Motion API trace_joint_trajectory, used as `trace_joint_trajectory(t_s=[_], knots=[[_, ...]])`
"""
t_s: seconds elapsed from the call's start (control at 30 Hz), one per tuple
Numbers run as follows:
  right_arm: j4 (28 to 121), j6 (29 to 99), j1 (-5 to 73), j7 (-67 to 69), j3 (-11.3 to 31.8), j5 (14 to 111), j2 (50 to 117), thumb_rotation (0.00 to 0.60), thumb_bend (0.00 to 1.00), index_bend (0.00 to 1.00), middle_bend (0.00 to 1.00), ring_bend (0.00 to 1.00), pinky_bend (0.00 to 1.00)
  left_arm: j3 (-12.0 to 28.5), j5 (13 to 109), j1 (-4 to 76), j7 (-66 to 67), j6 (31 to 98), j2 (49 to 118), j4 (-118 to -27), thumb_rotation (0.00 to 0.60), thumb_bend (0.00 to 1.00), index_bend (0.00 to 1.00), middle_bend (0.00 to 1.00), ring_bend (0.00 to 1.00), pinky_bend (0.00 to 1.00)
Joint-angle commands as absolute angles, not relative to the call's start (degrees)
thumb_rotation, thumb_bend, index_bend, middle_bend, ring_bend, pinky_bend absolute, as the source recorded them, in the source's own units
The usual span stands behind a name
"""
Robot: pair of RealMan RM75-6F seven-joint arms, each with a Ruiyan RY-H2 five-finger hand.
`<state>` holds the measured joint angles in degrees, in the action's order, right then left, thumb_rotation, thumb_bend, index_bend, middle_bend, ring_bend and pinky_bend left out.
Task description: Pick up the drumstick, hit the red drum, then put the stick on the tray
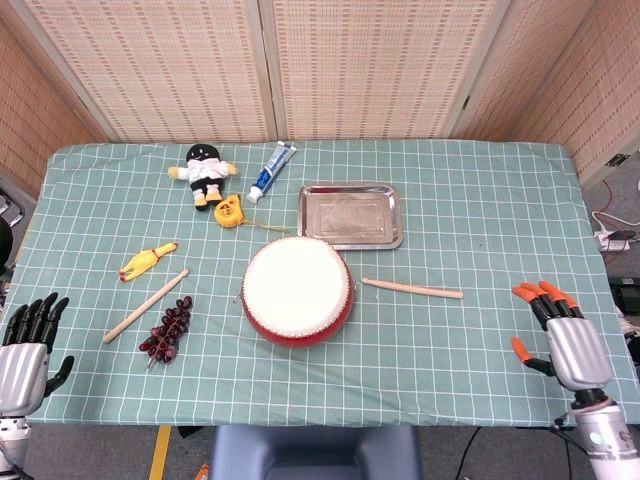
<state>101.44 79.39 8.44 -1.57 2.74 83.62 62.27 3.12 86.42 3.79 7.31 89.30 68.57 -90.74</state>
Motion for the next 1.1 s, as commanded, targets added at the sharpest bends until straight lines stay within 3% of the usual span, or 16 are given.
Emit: trace_joint_trajectory(t_s=[0.03,0.37,0.7,1.1], knots=[[102.4,72.1,14.4,-6.4,6.9,77.3,66.1,0.600,0.33,0.19,0.15,0.01,0.19,3.0,86.8,3.5,6.8,89.8,68.7,-90.7,0.600,0.28,0.00,0.00,0.02,0.02],[90.3,55.7,28.9,-16.0,13.2,60.7,80.5,0.600,0.33,0.30,0.15,0.01,0.16,2.8,86.8,2.5,5.6,90.9,68.5,-90.1,0.600,0.28,0.00,0.00,0.02,0.02],[76.7,52.0,36.6,-22.6,13.8,53.2,92.3,0.600,0.33,0.41,0.15,0.01,0.14,2.8,85.8,2.0,5.0,90.6,68.3,-89.5,0.600,0.28,0.00,0.00,0.02,0.02],[69.4,51.0,40.0,-25.9,13.2,50.0,97.8,0.600,0.33,0.43,0.15,0.01,0.14,3.0,85.6,2.3,4.0,89.6,68.6,-88.4,0.600,0.28,0.00,0.00,0.02,0.02]])
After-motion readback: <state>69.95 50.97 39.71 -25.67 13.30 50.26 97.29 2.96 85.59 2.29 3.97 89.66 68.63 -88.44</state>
